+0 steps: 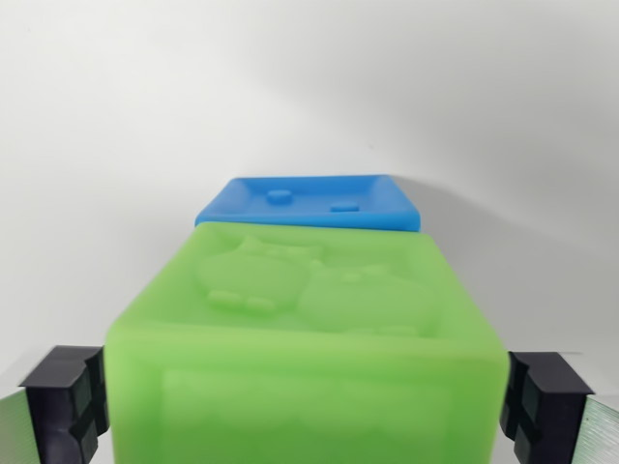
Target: Stack cube
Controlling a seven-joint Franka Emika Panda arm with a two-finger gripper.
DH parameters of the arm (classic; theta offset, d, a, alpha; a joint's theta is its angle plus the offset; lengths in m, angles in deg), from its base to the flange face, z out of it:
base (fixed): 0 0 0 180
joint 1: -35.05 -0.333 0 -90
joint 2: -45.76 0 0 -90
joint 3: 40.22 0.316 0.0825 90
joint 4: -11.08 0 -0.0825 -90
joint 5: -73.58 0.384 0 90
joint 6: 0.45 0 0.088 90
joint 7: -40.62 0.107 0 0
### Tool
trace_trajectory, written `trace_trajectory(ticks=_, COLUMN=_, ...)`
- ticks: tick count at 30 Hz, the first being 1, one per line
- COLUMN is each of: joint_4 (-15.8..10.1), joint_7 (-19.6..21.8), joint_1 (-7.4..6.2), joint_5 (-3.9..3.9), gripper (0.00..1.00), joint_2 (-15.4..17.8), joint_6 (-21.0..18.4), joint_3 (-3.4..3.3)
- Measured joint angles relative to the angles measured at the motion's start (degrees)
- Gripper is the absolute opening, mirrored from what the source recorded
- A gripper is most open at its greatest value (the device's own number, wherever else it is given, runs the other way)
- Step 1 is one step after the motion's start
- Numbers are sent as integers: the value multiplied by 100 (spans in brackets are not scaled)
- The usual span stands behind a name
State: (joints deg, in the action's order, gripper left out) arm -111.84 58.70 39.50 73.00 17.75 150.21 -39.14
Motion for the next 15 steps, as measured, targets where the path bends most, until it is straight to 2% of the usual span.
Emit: trace_trajectory(ticks=15, joint_4=-39, joint_7=0, joint_1=0, joint_5=0, gripper=100, joint_2=409, joint_6=-349, joint_3=0)
